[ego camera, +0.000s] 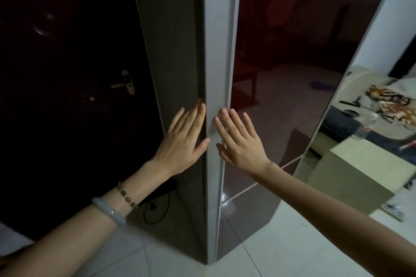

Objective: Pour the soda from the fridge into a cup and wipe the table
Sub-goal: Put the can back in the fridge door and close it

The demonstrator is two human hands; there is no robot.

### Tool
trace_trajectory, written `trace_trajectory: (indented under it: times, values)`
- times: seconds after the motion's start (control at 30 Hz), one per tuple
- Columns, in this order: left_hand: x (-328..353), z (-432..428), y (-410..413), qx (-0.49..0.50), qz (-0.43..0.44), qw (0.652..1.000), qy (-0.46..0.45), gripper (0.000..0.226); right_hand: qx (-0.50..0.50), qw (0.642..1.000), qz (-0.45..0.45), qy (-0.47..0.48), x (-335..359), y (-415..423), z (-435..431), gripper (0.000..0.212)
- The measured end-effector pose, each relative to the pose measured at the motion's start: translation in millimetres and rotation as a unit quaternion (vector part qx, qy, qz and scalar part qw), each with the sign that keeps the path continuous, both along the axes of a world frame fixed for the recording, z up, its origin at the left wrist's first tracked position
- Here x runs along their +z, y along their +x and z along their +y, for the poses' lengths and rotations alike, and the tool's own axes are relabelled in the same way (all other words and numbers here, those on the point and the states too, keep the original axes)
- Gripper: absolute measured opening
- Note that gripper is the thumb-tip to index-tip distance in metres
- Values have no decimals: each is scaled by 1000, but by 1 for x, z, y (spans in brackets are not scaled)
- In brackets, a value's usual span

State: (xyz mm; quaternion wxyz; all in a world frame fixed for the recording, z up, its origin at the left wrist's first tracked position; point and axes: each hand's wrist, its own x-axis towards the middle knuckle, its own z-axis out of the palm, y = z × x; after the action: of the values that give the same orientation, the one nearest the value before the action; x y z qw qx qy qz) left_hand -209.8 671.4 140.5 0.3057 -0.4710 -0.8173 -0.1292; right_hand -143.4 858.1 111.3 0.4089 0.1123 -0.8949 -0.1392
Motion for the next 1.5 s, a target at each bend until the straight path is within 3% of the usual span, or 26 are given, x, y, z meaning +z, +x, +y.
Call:
trace_trajectory:
  times: [0.27, 0.47, 0.63, 0.77, 1.0, 1.2, 1.5]
  values:
    - [-2, -2, -12, -14, 10, 1000, -2, 73, -3, 1000, 4, -8, -4, -9, 0, 60]
    - [-5, -5, -4, -3, 31, 999, -16, 73, -3, 995, -88, -36, 9, 7, -5, 66]
    - [-8, 3, 21, -4, 62, 997, -35, 68, 25, 971, -182, -151, 14, 34, -10, 65]
    - [-3, 28, 38, -35, 68, 995, -61, 67, -74, 951, -213, -210, 15, 61, 2, 68]
    - [-5, 97, 75, -83, 15, 984, -158, 76, -325, 845, -292, -309, 23, 138, 26, 79]
    - [-22, 144, 131, -234, 20, 963, -136, 75, -502, 775, -194, -331, 12, 220, 19, 68]
    - [-35, 177, 254, -429, 19, 893, -137, 71, -653, 669, -67, -349, 3, 341, -16, 54]
